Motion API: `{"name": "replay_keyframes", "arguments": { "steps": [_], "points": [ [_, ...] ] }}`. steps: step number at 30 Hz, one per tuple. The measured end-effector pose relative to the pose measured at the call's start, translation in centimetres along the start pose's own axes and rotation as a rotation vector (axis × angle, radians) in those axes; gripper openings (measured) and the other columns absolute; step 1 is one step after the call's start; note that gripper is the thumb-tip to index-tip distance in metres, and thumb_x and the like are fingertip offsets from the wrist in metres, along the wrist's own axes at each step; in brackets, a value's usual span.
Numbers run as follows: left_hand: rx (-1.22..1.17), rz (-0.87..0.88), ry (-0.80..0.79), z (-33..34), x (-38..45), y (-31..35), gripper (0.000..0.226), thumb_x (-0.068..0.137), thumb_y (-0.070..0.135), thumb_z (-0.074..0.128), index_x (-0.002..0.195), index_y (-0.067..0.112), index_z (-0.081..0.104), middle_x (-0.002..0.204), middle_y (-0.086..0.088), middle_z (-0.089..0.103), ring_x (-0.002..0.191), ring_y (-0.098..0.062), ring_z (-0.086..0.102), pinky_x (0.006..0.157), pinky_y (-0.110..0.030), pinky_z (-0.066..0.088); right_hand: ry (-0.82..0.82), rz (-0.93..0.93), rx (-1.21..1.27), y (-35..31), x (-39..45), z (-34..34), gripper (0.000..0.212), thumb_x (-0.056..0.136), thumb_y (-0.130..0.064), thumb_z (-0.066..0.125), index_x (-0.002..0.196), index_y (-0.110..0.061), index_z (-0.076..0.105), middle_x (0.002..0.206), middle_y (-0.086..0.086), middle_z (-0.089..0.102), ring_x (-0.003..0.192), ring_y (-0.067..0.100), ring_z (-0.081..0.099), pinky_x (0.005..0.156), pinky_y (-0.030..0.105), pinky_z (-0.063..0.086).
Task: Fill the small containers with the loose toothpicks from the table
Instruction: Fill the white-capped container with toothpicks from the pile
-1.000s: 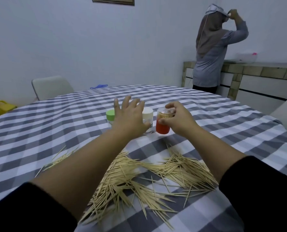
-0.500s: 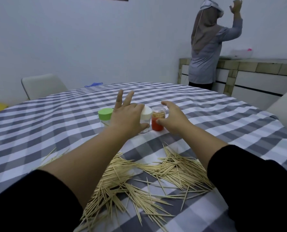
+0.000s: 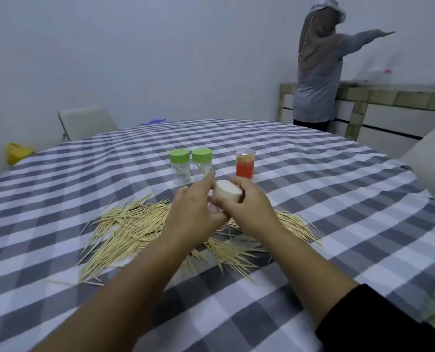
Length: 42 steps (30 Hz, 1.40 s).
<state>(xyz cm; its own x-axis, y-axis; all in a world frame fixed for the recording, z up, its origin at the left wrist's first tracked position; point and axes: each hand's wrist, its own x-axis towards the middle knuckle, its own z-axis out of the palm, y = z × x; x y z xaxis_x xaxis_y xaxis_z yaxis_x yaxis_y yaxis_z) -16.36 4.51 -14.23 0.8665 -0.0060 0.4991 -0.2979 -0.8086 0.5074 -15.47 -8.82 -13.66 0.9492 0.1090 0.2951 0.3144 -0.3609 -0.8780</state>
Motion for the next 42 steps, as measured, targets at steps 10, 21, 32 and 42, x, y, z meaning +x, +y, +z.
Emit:
{"name": "replay_keyframes", "arguments": {
  "steps": [10, 21, 32, 42],
  "points": [
    [0.201, 0.093, 0.188, 1.4, -1.9, -1.7, 0.062, 0.074, 0.065, 0.062, 0.118, 0.023, 0.065, 0.103, 0.009, 0.069, 0.104, -0.008, 0.060, 0.117, -0.043, 0.002, 0.047, 0.055, 0.258, 1.6, -0.4, 0.7, 0.043, 0.075, -0.046, 0.073, 0.108, -0.021, 0.063, 0.098, -0.002, 0.068, 0.091, 0.015, 0.067, 0.072, 0.033, 0.058],
    [0.104, 0.021, 0.007, 1.5, -2.1, -1.8, 0.046, 0.075, 0.063, 0.058, 0.109, 0.032, 0.062, 0.094, 0.025, 0.053, 0.109, -0.001, 0.050, 0.114, -0.043, -0.011, -0.159, 0.086, 0.324, 1.9, -0.4, -0.2, 0.058, 0.081, -0.045, 0.066, 0.133, -0.030, 0.043, 0.131, -0.002, 0.047, 0.111, 0.016, 0.053, 0.063, 0.017, 0.049],
    [0.113, 0.011, -0.052, 1.1, -1.9, -2.0, 0.050, 0.069, 0.073, 0.054, 0.106, 0.039, 0.059, 0.103, 0.016, 0.047, 0.123, -0.008, 0.036, 0.115, -0.046, -0.010, -0.311, 0.031, 0.341, 1.8, -0.4, -2.5, 0.057, 0.086, -0.002, 0.062, 0.124, -0.042, 0.049, 0.135, -0.002, 0.050, 0.114, 0.015, 0.055, 0.089, 0.031, 0.052],
    [-0.004, -0.035, -0.009, 0.9, -1.8, -2.5, 0.084, 0.056, 0.074, 0.030, 0.126, 0.034, 0.054, 0.097, 0.025, 0.046, 0.121, -0.003, 0.039, 0.116, -0.040, -0.007, 0.314, 0.304, 0.135, 3.3, 1.5, -6.4, 0.037, 0.083, -0.012, 0.063, 0.117, -0.025, 0.055, 0.121, 0.006, 0.050, 0.086, 0.016, 0.057, 0.063, 0.028, 0.048]
  ]
}}
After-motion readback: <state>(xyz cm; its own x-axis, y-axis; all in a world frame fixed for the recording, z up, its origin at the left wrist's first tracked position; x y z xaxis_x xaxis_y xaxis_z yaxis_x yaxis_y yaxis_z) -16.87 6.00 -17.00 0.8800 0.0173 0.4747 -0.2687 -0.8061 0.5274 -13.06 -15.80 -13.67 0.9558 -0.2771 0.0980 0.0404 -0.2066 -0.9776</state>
